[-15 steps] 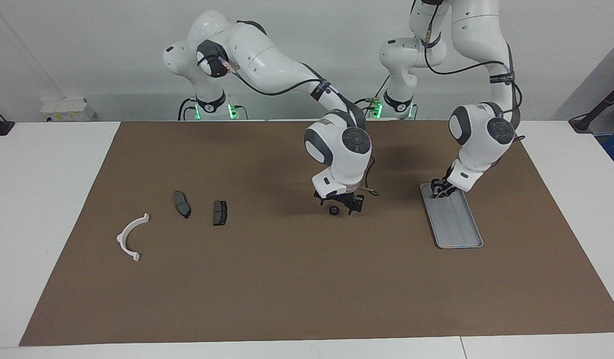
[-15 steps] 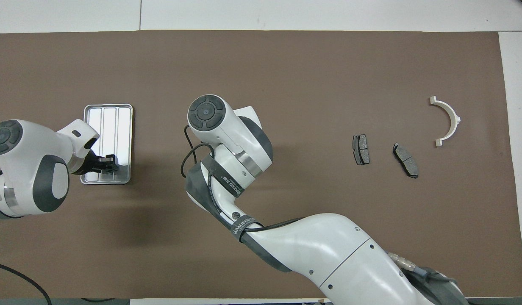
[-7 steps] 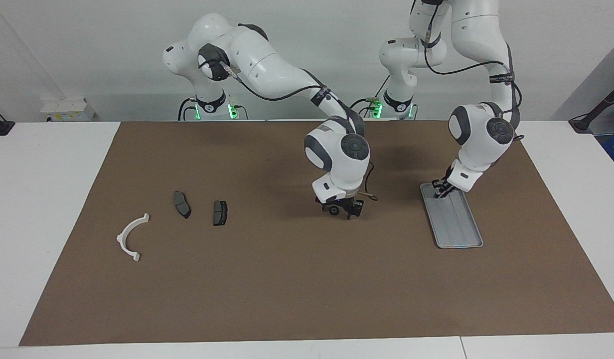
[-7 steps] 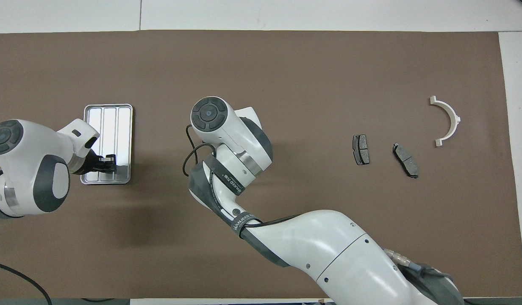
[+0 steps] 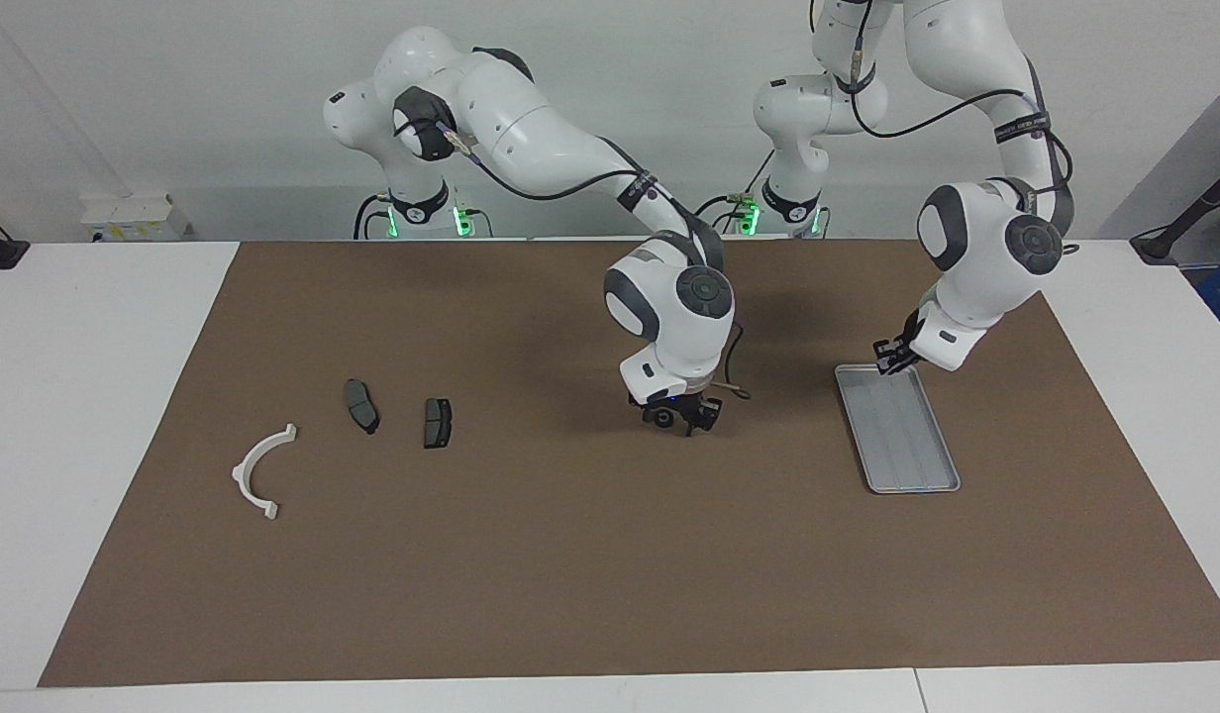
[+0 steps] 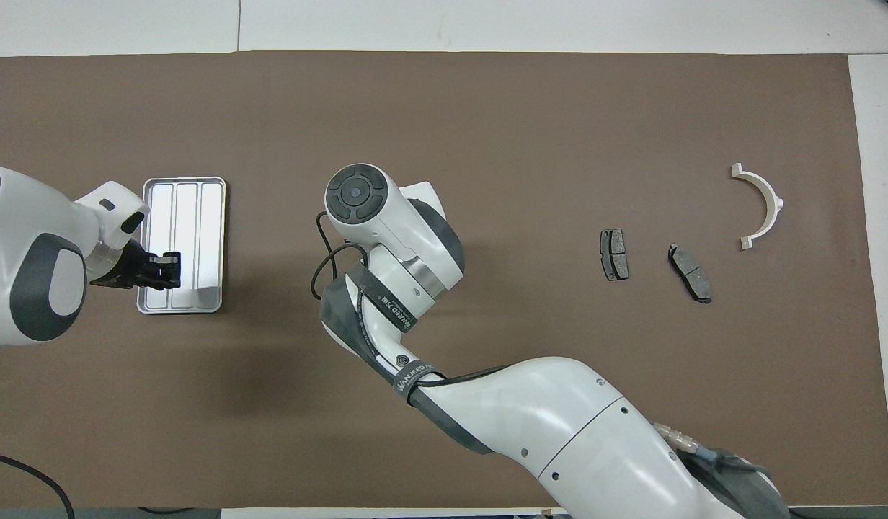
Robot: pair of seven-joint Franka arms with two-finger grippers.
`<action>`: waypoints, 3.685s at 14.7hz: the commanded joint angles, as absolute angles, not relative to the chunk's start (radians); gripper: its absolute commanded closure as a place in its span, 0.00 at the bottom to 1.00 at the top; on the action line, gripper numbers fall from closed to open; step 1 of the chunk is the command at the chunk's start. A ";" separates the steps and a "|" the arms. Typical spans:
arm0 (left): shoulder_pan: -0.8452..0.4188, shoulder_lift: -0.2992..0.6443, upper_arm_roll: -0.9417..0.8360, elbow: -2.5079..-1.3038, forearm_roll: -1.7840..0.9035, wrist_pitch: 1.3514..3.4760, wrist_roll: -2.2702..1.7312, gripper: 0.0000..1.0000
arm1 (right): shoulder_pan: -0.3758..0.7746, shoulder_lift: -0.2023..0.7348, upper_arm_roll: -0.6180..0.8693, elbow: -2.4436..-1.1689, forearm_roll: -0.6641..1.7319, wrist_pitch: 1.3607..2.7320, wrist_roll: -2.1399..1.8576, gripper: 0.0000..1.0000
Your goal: Place bearing gear from tray to pile
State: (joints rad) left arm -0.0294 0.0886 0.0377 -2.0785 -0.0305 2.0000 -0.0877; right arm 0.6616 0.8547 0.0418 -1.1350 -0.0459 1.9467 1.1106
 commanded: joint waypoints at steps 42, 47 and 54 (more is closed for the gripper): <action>-0.600 0.436 0.028 -1.813 -0.109 2.327 -1.026 1.00 | -0.047 0.481 0.104 -1.629 -0.112 2.190 -0.276 1.00; -0.614 0.434 0.028 -1.844 -0.107 2.338 -1.032 1.00 | -0.101 0.560 0.106 -1.629 -0.110 2.318 -0.373 1.00; -0.601 0.419 0.034 -1.813 -0.022 2.240 -1.031 0.00 | -0.101 0.581 0.106 -1.631 -0.107 2.350 -0.371 1.00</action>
